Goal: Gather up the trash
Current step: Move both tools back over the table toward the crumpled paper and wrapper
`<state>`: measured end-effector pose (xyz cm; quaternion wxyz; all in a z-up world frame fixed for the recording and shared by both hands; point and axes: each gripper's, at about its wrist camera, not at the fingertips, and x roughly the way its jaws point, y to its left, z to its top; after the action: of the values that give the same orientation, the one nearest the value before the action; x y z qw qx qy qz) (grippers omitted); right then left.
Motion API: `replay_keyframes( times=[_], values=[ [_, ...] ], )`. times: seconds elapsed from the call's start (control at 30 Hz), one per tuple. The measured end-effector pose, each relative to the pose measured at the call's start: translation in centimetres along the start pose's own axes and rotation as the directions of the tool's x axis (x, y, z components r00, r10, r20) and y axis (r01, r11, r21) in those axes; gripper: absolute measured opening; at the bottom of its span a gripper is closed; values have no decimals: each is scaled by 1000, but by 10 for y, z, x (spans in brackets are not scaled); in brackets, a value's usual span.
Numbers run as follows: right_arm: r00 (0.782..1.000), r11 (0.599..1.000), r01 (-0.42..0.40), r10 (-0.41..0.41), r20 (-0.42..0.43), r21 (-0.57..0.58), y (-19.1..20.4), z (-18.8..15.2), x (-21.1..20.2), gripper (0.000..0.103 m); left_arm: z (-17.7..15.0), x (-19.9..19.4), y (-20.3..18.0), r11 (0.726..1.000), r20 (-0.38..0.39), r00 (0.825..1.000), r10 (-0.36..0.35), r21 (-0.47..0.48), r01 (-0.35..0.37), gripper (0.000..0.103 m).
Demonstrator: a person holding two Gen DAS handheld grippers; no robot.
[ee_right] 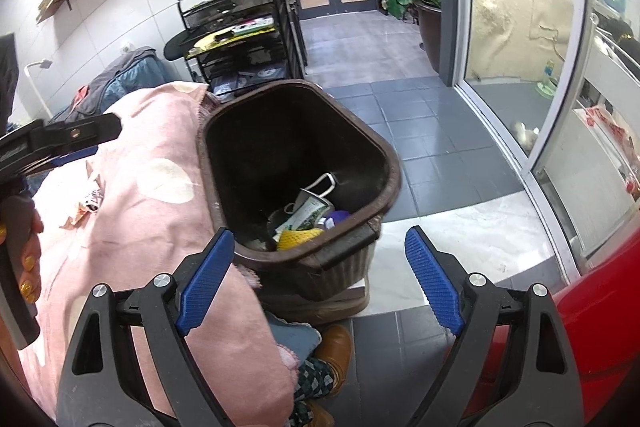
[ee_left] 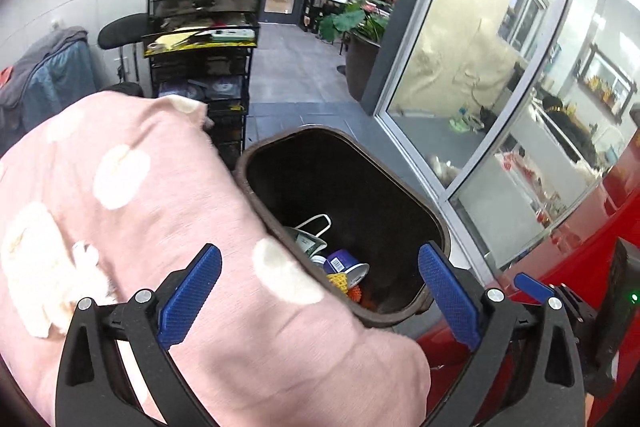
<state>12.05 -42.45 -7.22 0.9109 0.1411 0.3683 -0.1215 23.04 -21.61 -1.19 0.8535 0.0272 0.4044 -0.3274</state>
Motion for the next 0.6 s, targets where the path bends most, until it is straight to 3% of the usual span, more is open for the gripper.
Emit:
replay_keyframes(
  times=[0.3, 0.6],
  values=[
    [998, 993, -62, 63, 5, -99, 44, 9, 1, 86, -22, -36, 38, 992, 48, 992, 113, -55, -110, 97],
    [991, 974, -132, 132, -13, -182, 92, 11, 5, 91, -47, -60, 78, 964, 57, 966, 253, -96, -247, 97]
  ],
)
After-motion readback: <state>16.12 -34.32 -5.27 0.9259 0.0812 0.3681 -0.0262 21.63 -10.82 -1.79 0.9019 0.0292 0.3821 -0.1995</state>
